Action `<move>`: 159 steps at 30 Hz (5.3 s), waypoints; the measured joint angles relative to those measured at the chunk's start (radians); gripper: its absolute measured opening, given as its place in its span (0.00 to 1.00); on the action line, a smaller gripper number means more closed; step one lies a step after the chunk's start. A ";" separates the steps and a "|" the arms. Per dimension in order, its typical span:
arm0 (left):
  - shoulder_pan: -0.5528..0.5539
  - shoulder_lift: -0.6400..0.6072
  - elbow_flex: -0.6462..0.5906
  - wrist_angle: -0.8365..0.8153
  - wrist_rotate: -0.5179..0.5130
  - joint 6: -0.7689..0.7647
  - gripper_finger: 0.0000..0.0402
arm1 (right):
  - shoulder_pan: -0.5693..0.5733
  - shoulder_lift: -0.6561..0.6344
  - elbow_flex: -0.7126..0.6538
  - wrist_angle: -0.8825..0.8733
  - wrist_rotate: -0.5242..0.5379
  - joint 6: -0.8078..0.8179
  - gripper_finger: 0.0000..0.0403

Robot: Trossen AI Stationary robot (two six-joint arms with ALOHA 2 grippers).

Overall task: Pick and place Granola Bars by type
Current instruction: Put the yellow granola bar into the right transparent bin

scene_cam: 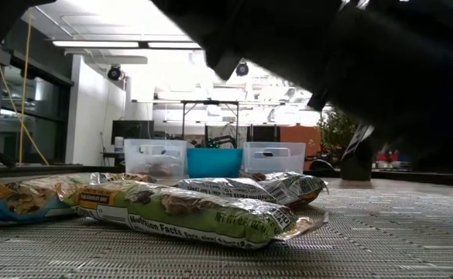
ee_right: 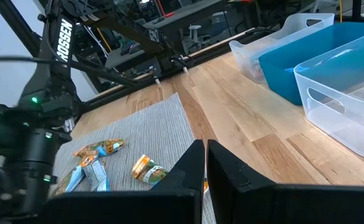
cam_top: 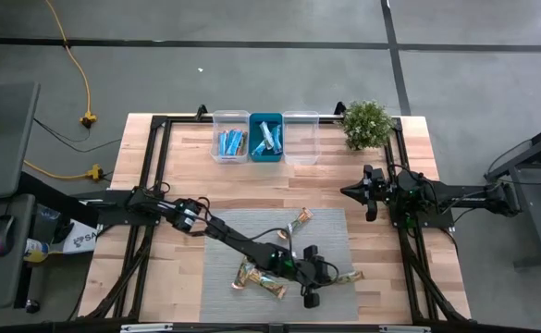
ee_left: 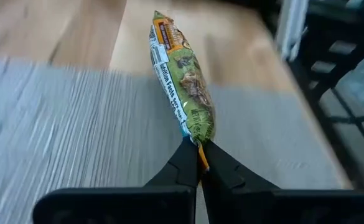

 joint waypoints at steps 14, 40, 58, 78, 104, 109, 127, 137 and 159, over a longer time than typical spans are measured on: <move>0.002 -0.002 0.229 0.001 0.000 0.219 0.00 | 0.000 0.000 0.000 0.000 0.000 0.000 0.00; 0.097 -0.383 0.403 -0.817 -0.310 0.654 0.00 | 0.000 0.007 0.000 -0.001 0.000 0.000 0.00; 0.400 -0.467 0.403 -1.144 -0.299 1.032 0.00 | 0.000 0.007 0.000 0.000 0.000 0.000 0.00; 0.858 -0.349 0.400 -1.085 0.233 1.141 0.00 | 0.000 0.006 0.000 0.000 0.000 0.000 0.00; 0.929 -0.149 0.398 -1.058 0.233 0.949 0.00 | 0.000 0.007 0.000 0.000 0.000 0.000 0.00; 0.932 -0.149 0.398 -1.066 0.228 0.891 0.00 | 0.000 0.007 0.000 0.000 0.000 0.000 0.00; 0.929 -0.149 0.398 -1.074 0.288 0.913 0.16 | 0.000 0.007 0.000 0.000 0.000 0.000 0.00; 0.926 -0.174 0.398 -1.073 0.289 0.894 0.32 | 0.000 0.008 0.000 0.000 0.000 0.000 0.00; 0.663 -0.514 0.399 -1.213 0.326 0.614 0.33 | 0.000 0.008 0.000 0.000 0.000 0.000 0.00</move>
